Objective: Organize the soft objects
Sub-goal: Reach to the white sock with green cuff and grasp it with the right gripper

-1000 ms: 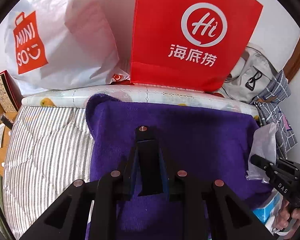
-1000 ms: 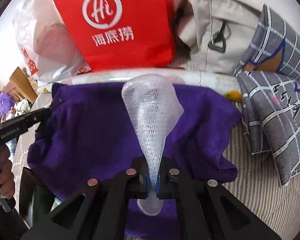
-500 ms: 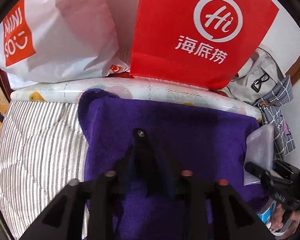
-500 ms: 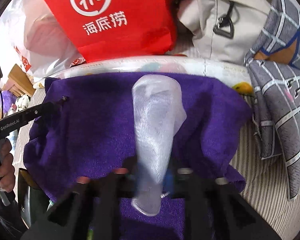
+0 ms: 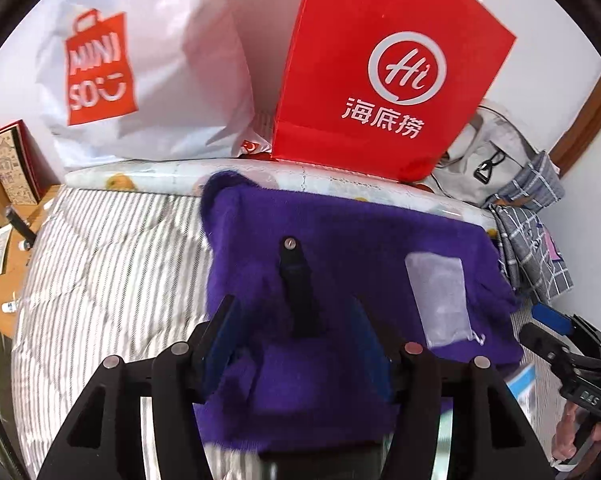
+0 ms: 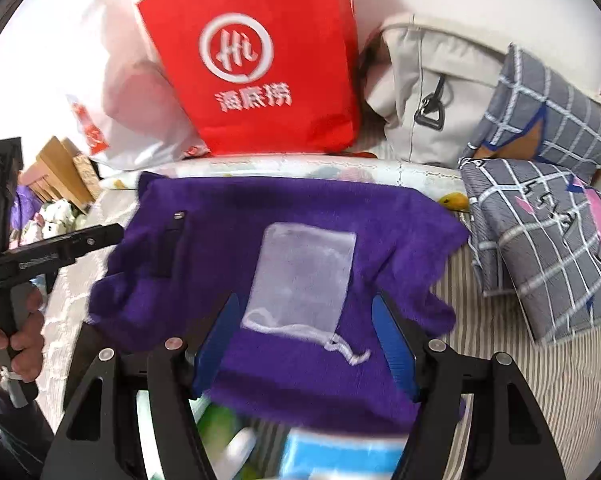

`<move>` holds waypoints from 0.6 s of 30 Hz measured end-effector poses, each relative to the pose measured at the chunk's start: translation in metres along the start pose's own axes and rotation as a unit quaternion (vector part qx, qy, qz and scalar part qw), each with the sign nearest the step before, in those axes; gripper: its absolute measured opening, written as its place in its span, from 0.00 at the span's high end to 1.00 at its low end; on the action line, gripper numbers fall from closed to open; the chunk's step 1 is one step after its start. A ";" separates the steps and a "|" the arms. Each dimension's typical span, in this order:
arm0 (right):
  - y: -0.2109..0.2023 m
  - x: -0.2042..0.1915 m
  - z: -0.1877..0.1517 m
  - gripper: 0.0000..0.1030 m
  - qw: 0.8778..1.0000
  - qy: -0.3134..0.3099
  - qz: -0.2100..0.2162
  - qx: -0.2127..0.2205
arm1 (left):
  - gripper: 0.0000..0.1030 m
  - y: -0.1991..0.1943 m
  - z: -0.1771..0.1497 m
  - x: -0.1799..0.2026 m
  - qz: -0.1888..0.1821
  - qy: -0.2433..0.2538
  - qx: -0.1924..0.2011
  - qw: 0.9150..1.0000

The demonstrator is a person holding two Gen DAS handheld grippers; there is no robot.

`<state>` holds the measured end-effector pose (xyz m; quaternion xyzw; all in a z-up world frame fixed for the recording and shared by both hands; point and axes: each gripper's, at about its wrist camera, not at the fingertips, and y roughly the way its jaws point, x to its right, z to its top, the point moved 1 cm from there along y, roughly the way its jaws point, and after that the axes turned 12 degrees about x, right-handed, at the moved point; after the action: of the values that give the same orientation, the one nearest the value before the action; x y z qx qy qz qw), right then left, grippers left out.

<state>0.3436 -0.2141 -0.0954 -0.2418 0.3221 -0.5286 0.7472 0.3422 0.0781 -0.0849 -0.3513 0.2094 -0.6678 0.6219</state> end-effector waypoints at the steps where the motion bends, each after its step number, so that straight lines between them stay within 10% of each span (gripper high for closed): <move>1: -0.007 -0.004 -0.003 0.33 1.000 0.000 0.004 0.005 | 0.46 -0.007 -0.004 -0.001 0.000 0.000 0.002 1.000; 6: -0.040 -0.033 -0.031 0.34 1.000 -0.015 0.021 0.014 | 0.44 -0.031 -0.022 -0.006 -0.002 -0.005 0.003 1.000; 10: -0.047 -0.056 -0.057 0.55 0.999 -0.034 0.035 -0.002 | 0.44 -0.048 -0.037 -0.007 0.004 0.000 0.011 1.000; 18: -0.042 -0.092 -0.089 0.35 0.995 -0.088 0.043 -0.028 | 0.43 -0.085 -0.068 -0.020 0.002 -0.005 0.021 1.000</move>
<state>0.2297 -0.1429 -0.1055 -0.2944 0.2796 -0.4632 0.7878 0.2343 0.0990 -0.0736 -0.3411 0.1934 -0.6689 0.6315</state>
